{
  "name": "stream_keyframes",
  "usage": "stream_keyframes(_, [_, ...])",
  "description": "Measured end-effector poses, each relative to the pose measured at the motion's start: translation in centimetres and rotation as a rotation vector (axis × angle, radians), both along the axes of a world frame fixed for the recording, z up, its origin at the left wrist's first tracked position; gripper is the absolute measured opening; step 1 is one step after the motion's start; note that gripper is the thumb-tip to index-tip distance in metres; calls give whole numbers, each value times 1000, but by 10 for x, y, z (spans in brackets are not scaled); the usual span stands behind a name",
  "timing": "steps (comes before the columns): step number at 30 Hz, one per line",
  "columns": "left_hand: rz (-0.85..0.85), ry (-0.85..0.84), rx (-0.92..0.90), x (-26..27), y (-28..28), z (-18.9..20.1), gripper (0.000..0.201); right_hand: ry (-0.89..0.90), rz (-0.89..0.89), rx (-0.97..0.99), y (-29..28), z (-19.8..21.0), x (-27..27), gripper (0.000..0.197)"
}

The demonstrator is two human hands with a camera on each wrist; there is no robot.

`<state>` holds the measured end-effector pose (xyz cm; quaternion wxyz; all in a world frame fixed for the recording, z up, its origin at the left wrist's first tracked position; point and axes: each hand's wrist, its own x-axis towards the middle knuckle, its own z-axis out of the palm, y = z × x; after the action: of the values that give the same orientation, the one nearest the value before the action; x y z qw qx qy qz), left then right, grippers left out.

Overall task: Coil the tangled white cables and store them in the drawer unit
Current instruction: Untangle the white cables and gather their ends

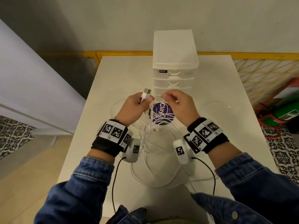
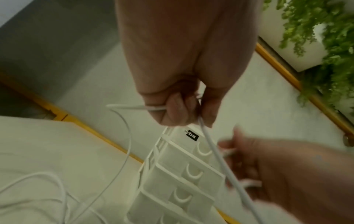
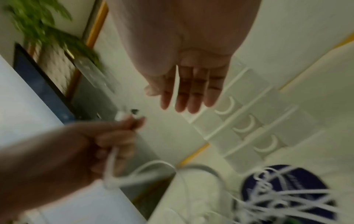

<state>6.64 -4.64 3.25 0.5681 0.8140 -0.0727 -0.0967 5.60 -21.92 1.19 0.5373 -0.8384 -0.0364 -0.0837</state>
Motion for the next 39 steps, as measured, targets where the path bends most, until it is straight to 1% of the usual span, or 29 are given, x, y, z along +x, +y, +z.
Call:
stream_keyframes(1, [54, 2, -3, 2, 3, -1, 16, 89, 8, -111, -3, -13, 4, 19])
stream_keyframes(3, [108, 15, -36, 4, 7, -1, 19, 268, 62, -334, -6, -41, 8, 21])
stream_keyframes(4, [117, 24, -51, 4, 9, -1, 21, 331, 85, -393, -7, -54, 9, 20])
stream_keyframes(5, [120, 31, -56, 4, 10, -1, 22, 366, 103, -410, -6, -63, 8, 18])
stream_keyframes(6, [123, 30, -55, 3, 11, -1, 23, 394, 127, -389, -5, -71, 7, 19])
stream_keyframes(8, [139, 8, -60, 0, 13, 2, 24, 410, 218, -286, 0, -78, 3, 37])
stream_keyframes(9, [154, -10, -85, 0, 14, 5, 24, 397, 296, -263, 3, -80, 2, 43])
stream_keyframes(10, [171, -29, -127, 1, 15, 9, 24, 379, 384, -295, 8, -80, 2, 45])
stream_keyframes(11, [189, -48, -176, 2, 16, 14, 24, 363, 468, -390, 12, -80, 1, 42])
stream_keyframes(12, [205, -67, -215, 3, 18, 20, 24, 354, 528, -502, 16, -81, 1, 38])
stream_keyframes(13, [218, -88, -235, 5, 19, 25, 24, 365, 551, -573, 18, -83, 0, 35])
stream_keyframes(15, [234, -153, -211, 8, 22, 33, 24, 388, 494, -568, 19, -87, -3, 34])
stream_keyframes(17, [250, -234, -158, 9, 29, 37, 24, 351, 381, -559, 16, -94, -5, 39])
stream_keyframes(18, [268, -269, -142, 10, 33, 39, 23, 338, 347, -594, 14, -98, -6, 43])
stream_keyframes(20, [327, -311, -127, 10, 43, 41, 22, 328, 329, -701, 13, -105, -5, 46])
stream_keyframes(23, [410, -308, -144, 12, 57, 43, 23, 310, 323, -831, 15, -113, -2, 43])
stream_keyframes(24, [421, -302, -151, 12, 61, 43, 23, 304, 320, -878, 15, -114, -1, 41])
stream_keyframes(26, [429, -296, -160, 12, 67, 44, 22, 315, 340, -931, 14, -115, 1, 31])
stream_keyframes(28, [445, -278, -159, 11, 70, 42, 20, 316, 349, -855, 11, -113, 2, 20])
stream_keyframes(29, [457, -267, -150, 11, 72, 40, 20, 308, 339, -770, 8, -111, 2, 17])
stream_keyframes(31, [479, -268, -76, 11, 74, 35, 20, 271, 254, -517, 2, -103, 0, 12])
stream_keyframes(33, [488, -285, 67, 11, 75, 28, 21, 226, 115, -243, -4, -89, -3, 11])
stream_keyframes(35, [501, -261, 141, 12, 75, 24, 26, 174, 3, -35, -9, -69, -5, 9])
stream_keyframes(37, [507, -173, 112, 11, 72, 20, 32, 128, -34, 82, -10, -46, -5, 6])
stream_keyframes(39, [515, -76, 68, 8, 62, 17, 37, 107, -10, 189, -2, -25, -4, 5])
